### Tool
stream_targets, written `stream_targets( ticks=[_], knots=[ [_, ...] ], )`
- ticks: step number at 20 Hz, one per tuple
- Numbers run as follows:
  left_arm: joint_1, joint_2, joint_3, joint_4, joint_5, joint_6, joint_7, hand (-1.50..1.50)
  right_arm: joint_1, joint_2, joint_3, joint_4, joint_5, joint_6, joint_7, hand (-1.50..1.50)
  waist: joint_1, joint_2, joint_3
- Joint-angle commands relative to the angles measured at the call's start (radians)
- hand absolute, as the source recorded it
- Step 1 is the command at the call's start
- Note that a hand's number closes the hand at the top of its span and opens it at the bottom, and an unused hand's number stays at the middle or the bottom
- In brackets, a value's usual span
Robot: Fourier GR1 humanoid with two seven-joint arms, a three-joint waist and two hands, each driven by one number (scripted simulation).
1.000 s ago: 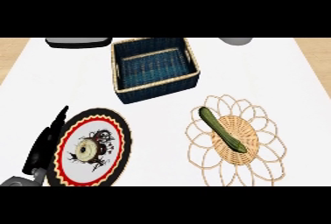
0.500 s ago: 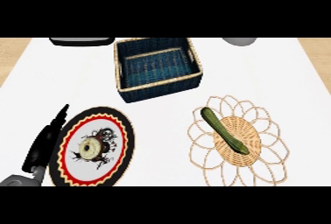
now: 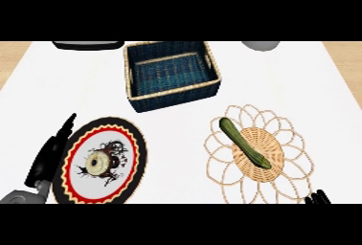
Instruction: Pick the squash from the placemat and place it in the basket
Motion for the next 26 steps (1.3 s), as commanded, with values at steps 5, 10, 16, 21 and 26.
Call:
stream_targets(
  ticks=[5, 10, 16, 21, 26],
  knots=[
    [0.044, 0.011, 0.047, -0.043, -0.015, -0.050, -0.007, 0.00, -0.081, 0.075, 0.047, 0.081, 0.083, -0.078, -0.011, -1.50, 0.011, 0.003, 0.014],
    [-0.041, -0.069, 0.038, 0.021, -0.079, -0.010, 0.015, 0.00, -0.116, 0.069, 0.045, 0.080, 0.108, -0.076, 0.025, -1.50, 0.005, 0.004, 0.014],
    [-0.002, -0.075, 0.051, 0.019, -0.084, -0.025, -0.003, 0.00, -0.149, 0.060, 0.027, 0.085, 0.142, -0.029, 0.092, -1.50, 0.007, 0.004, 0.014],
    [0.023, -0.060, 0.062, -0.047, -0.090, -0.034, 0.035, 0.00, -0.198, 0.118, 0.047, 0.148, 0.245, -0.038, 0.149, -1.50, 0.015, 0.004, 0.014],
    [0.075, -0.062, 0.062, -0.060, -0.099, -0.042, -0.005, 0.00, -0.263, 0.123, -0.017, 0.215, 0.237, -0.033, 0.170, -1.50, 0.016, 0.004, 0.014]
  ],
)
